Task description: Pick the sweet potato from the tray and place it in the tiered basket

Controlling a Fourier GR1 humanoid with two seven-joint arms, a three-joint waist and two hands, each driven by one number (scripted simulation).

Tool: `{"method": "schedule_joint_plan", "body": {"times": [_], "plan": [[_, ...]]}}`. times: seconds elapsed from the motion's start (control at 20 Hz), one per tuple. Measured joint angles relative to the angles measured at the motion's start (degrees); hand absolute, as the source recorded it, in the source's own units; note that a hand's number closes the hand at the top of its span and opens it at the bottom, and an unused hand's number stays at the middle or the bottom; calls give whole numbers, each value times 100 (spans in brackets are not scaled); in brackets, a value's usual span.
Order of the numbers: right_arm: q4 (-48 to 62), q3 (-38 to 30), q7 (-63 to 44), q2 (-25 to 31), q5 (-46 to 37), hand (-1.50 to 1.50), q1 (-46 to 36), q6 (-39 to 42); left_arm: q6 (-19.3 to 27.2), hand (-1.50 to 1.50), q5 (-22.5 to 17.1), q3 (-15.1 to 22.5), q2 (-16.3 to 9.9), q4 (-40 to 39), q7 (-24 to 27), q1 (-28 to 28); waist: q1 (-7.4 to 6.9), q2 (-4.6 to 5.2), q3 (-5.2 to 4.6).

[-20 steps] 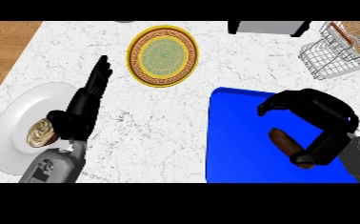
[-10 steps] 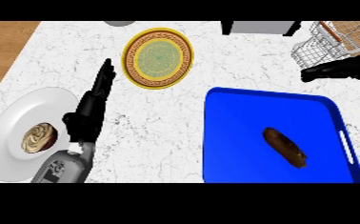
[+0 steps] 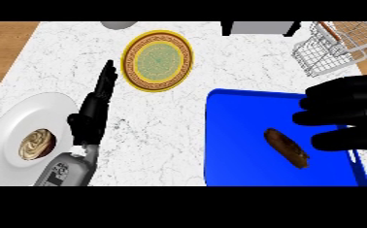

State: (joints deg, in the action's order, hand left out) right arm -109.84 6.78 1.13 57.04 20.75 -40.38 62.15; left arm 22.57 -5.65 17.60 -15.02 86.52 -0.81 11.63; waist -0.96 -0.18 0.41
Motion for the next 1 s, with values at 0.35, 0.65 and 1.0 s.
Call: {"method": "schedule_joint_plan", "body": {"times": [0.35, 0.65, 1.0], "plan": [[-1725, 235, 99, -223, -1692, -150, 734, -76, 84, 0, 93, 14, 78, 65, -20, -74, 60, 35, -2], [-2430, 566, 514, -297, -3077, -150, 1465, -263, 45, 0, 144, -53, 142, -3, 15, -39, 58, 47, -12], [-2487, 1247, 968, 116, -4266, -150, 1961, -688, -89, 0, 156, -157, 132, -25, 39, -60, 53, 42, -20]]}}
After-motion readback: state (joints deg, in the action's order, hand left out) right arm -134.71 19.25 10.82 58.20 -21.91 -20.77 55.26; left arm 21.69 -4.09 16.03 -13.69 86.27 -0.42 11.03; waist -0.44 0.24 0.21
